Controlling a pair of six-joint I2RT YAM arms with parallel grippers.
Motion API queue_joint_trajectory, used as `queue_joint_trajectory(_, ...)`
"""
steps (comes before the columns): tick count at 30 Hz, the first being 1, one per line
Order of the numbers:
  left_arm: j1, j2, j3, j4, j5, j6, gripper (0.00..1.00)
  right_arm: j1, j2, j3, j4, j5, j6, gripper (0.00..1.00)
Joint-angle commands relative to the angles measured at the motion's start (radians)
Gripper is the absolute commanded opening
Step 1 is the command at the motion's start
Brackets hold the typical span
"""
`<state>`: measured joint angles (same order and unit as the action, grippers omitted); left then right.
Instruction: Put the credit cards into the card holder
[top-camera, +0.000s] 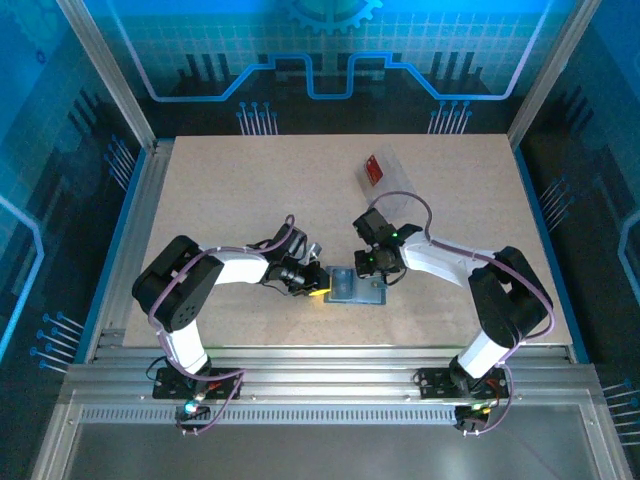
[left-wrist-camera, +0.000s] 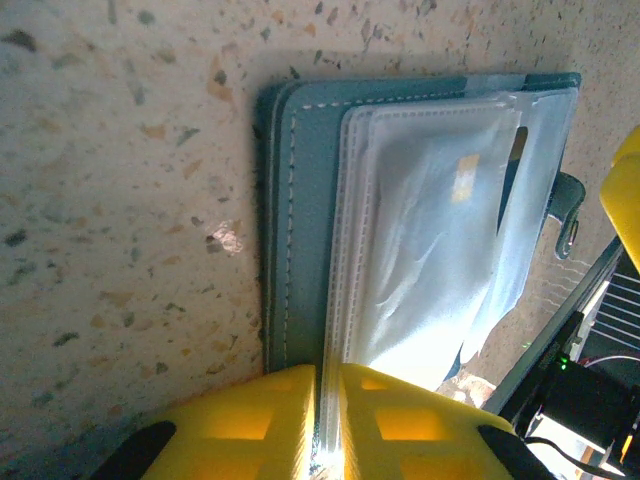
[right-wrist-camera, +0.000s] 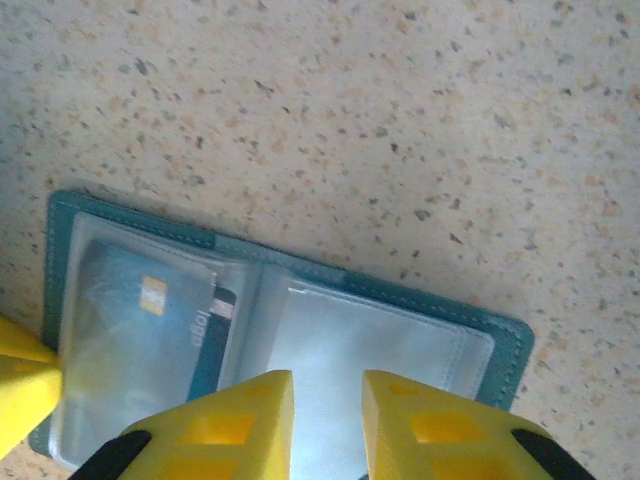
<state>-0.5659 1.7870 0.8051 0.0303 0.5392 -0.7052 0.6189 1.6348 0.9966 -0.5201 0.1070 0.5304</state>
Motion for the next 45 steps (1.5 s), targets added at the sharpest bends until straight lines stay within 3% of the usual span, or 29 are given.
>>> queue_joint_trajectory(1, -0.008, 0.002, 0.0, -0.05, -0.031, 0.01, 0.17, -0.015, 0.034, 0.025, -0.048, 0.028, -0.031, 0.27)
queue_joint_trajectory(19, -0.007, 0.001, -0.001, -0.05, -0.031, 0.01, 0.17, -0.009, 0.135, -0.006, -0.018, 0.018, -0.012, 0.33)
queue_joint_trajectory(25, -0.008, -0.001, 0.0, -0.052, -0.035, 0.012, 0.17, -0.007, 0.147, -0.034, 0.033, -0.045, -0.007, 0.25)
queue_joint_trajectory(39, -0.007, -0.006, -0.001, -0.056, -0.035, 0.013, 0.17, -0.007, 0.127, -0.022, 0.028, -0.056, -0.009, 0.0)
queue_joint_trajectory(45, -0.007, -0.001, 0.0, -0.056, -0.035, 0.013, 0.17, -0.007, 0.089, -0.024, 0.035, -0.071, -0.013, 0.0)
